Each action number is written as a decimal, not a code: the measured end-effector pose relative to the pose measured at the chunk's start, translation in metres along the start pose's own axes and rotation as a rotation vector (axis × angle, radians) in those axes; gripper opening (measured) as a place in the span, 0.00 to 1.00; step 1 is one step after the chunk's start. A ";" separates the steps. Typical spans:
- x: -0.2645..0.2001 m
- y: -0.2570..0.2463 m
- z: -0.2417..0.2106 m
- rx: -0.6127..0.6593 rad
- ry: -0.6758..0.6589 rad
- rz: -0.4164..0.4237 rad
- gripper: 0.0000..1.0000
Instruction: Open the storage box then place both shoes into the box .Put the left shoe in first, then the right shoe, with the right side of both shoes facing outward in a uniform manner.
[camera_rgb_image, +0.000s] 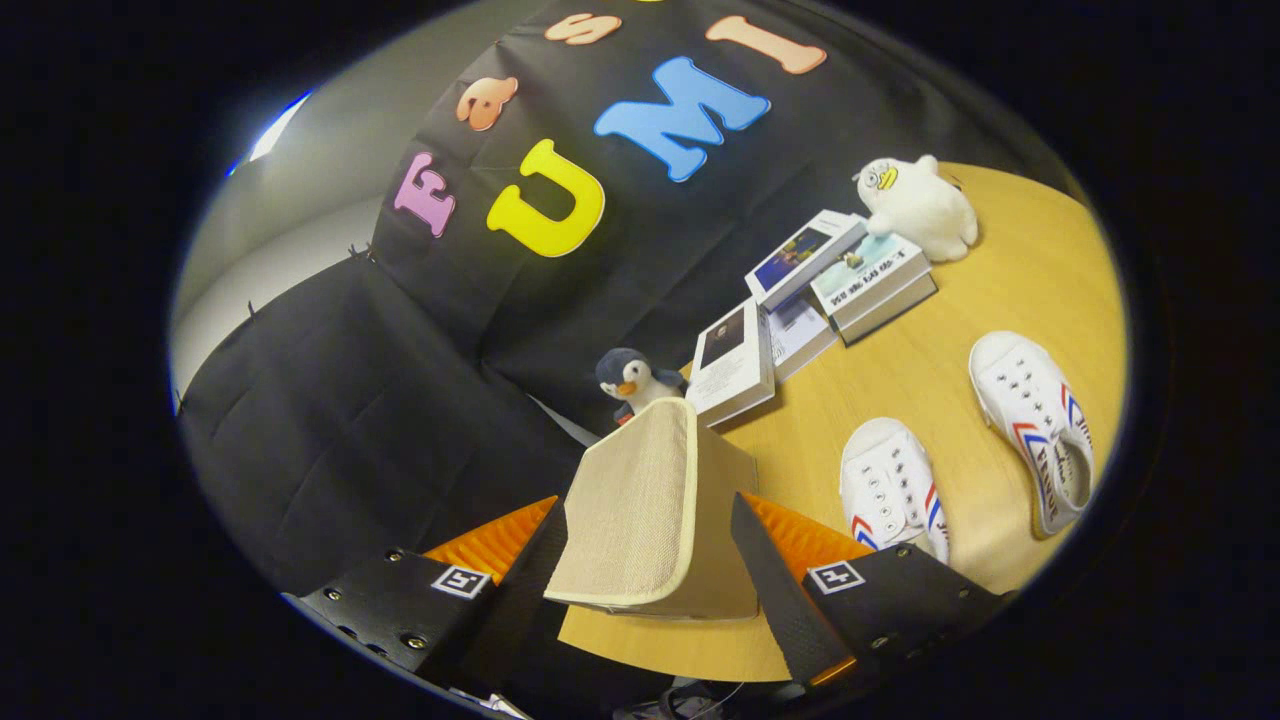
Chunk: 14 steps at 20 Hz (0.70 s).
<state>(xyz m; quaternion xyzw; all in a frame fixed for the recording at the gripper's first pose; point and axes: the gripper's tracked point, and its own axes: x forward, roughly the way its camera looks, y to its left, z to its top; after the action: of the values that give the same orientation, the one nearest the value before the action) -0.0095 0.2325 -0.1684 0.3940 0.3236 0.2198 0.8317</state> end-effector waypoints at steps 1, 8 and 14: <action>0.003 -0.001 -0.004 0.024 0.017 0.006 0.99; 0.027 -0.012 -0.036 0.173 0.123 0.017 0.99; 0.050 -0.013 -0.051 0.261 0.190 0.022 0.99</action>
<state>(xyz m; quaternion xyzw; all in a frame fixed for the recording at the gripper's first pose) -0.0097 0.2820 -0.2217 0.4797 0.4224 0.2213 0.7365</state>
